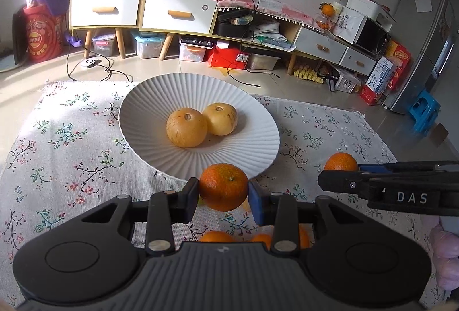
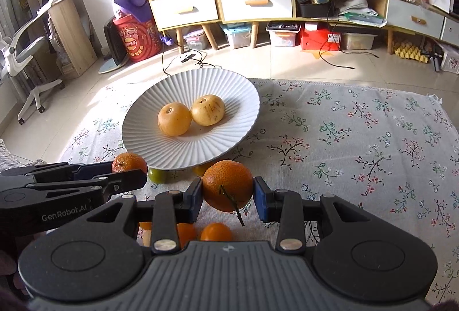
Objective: Organize fruits
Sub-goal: 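Carry the mandarin with the right tool while the left tool carries its mandarin over the bowl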
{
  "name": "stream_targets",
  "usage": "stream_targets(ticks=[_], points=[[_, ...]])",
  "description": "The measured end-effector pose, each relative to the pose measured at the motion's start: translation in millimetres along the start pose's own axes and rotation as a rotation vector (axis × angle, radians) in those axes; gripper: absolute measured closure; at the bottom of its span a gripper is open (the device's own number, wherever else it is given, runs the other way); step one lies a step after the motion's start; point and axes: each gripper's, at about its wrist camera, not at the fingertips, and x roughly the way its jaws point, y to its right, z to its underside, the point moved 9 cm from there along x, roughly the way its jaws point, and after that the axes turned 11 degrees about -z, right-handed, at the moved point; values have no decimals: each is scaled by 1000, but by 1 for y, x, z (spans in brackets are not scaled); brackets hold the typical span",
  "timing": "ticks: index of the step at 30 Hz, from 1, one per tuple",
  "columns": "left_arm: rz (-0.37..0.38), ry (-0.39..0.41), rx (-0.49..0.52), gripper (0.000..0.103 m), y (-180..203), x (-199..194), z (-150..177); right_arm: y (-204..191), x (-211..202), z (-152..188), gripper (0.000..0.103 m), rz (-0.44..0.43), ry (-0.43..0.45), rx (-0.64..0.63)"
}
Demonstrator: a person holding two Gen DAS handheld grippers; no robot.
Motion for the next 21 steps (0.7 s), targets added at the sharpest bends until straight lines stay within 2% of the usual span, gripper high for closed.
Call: stream_targets(ticks=[6, 13, 21], points=[[-31, 43, 12, 78, 5, 14, -10, 10, 8, -12, 69, 0, 43, 11], [-29, 73, 99, 78, 13, 28, -18, 11, 21, -27, 69, -90, 56, 40], [-21, 43, 154, 78, 11, 45, -18, 9, 45, -39, 69, -118, 37, 55]])
